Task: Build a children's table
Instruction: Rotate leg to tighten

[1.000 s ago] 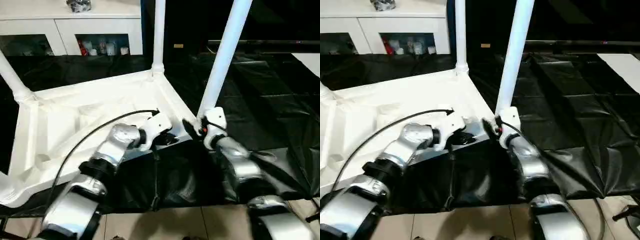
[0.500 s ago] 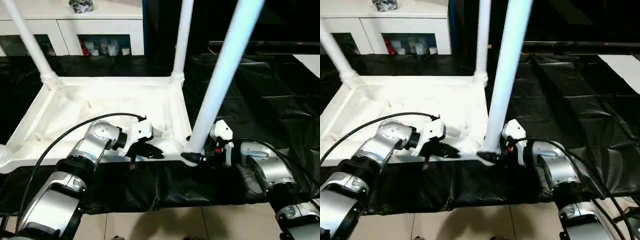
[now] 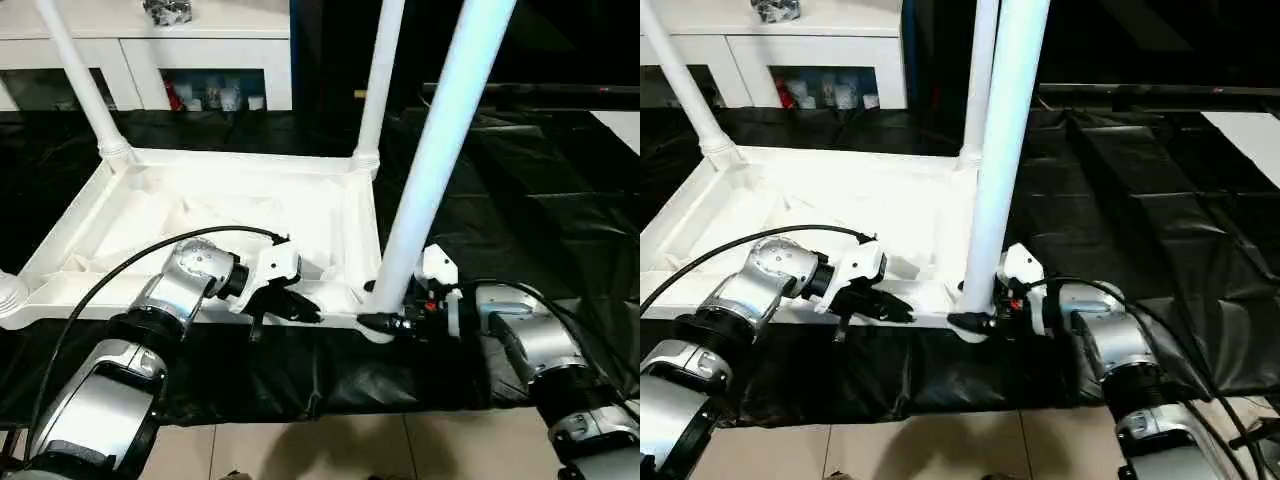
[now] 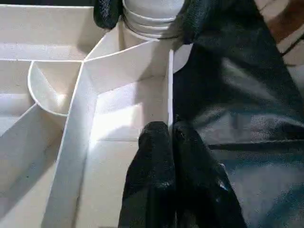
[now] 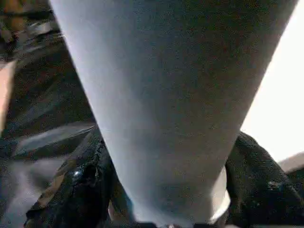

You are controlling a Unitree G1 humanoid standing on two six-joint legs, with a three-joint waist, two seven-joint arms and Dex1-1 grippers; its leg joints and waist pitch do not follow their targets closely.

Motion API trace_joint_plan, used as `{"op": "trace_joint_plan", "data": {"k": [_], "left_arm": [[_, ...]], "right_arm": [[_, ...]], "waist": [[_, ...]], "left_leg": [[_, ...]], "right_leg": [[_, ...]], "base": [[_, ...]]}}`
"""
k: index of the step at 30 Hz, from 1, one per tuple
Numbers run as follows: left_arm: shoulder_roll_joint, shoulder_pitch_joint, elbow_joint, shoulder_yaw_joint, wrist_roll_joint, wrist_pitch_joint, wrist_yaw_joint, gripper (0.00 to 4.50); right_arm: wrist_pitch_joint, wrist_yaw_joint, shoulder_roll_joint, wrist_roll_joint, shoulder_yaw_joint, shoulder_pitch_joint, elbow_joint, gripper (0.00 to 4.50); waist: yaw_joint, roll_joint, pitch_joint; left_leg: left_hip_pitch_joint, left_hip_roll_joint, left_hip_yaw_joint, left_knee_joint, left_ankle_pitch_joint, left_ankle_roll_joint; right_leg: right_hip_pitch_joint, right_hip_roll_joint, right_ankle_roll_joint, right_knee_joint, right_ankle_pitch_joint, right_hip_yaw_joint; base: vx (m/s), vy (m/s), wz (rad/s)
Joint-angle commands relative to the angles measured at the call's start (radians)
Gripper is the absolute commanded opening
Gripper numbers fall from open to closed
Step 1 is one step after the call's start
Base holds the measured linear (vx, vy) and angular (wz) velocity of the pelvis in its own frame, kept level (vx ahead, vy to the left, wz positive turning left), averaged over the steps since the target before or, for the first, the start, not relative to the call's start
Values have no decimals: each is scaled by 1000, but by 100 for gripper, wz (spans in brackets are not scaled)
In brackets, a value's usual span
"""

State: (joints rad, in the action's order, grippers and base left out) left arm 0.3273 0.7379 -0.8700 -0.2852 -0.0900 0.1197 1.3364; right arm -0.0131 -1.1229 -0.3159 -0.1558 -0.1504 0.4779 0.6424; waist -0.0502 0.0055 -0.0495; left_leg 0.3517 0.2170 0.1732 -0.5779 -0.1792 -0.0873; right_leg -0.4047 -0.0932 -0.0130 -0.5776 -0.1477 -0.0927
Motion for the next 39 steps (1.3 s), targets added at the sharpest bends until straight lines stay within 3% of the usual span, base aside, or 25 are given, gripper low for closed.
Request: {"op": "trace_joint_plan", "data": {"k": [1,4,7,12,15,17,21,22,25,30,35,37,39], "left_arm": [[-57,21,4,5,-9,-38,-107,0],[-106,17,18,11,-13,-72,-187,0],[-162,6,44,10,-14,-115,-250,0],[-252,-7,82,0,-16,-176,-340,0],[-271,-11,92,-8,-23,-184,-363,0],[-266,-8,88,-10,-29,-174,-366,0],[-230,3,67,1,-31,-150,-357,0],[-216,2,70,2,-30,-141,-352,0],[-182,3,64,0,-32,-107,-321,0],[-132,5,57,9,-14,-83,-231,0],[-95,12,45,5,-6,-50,-154,0],[-72,19,31,-6,-6,-32,-97,0],[-53,25,21,-21,-9,-19,-42,0]], "right_arm": [[11,157,50,33,10,5,52,270],[-1,356,93,42,63,23,117,270],[-3,514,143,41,104,34,155,270],[-6,739,217,74,129,71,222,269],[23,801,245,84,139,95,258,269],[52,821,248,102,130,103,264,325],[66,773,237,82,141,113,258,349],[73,757,228,89,134,113,254,366],[84,658,200,75,125,100,222,376],[82,386,140,42,65,58,146,376],[62,167,87,0,11,7,50,376],[43,60,51,-10,-25,-13,6,376],[19,-27,21,-21,-57,-29,-33,349]], "waist": [[7,-3,54],[18,-7,54],[32,-4,55],[41,0,61],[48,-1,61],[49,0,60],[44,1,63],[43,1,64],[44,-2,68],[36,-1,68],[27,1,67],[18,-2,67],[10,-1,65]], "left_leg": [[-7,12,3,72,-333,23],[-11,4,-1,69,-356,16],[-4,4,-5,70,-361,18],[1,3,-1,69,-336,30],[2,2,-1,69,-341,35],[2,1,-1,69,-345,41],[-3,5,2,69,-341,50],[5,6,0,70,-321,51],[12,5,3,66,-280,70],[14,9,5,63,-239,102],[11,14,6,64,-245,98],[11,14,9,63,-246,92],[9,15,9,64,-250,95]], "right_leg": [[39,-48,-173,84,-478,38],[37,-48,-137,96,-565,32],[38,-46,-123,98,-563,30],[39,-42,-163,87,-456,35],[40,-43,-167,89,-451,34],[41,-42,-163,91,-454,34],[37,-41,-190,87,-398,39],[46,-42,-200,78,-356,39],[53,-42,-224,68,-275,40],[56,-44,-239,65,-248,40],[56,-41,-244,63,-249,39],[55,-42,-243,63,-259,40],[55,-42,-240,63,-268,39]], "base": [[0,0,0],[0,0,0],[0,0,0],[0,0,0],[0,0,0],[0,0,0],[0,0,0],[0,0,0],[0,0,0],[0,0,0],[0,0,0],[0,0,0],[0,0,0]]}}
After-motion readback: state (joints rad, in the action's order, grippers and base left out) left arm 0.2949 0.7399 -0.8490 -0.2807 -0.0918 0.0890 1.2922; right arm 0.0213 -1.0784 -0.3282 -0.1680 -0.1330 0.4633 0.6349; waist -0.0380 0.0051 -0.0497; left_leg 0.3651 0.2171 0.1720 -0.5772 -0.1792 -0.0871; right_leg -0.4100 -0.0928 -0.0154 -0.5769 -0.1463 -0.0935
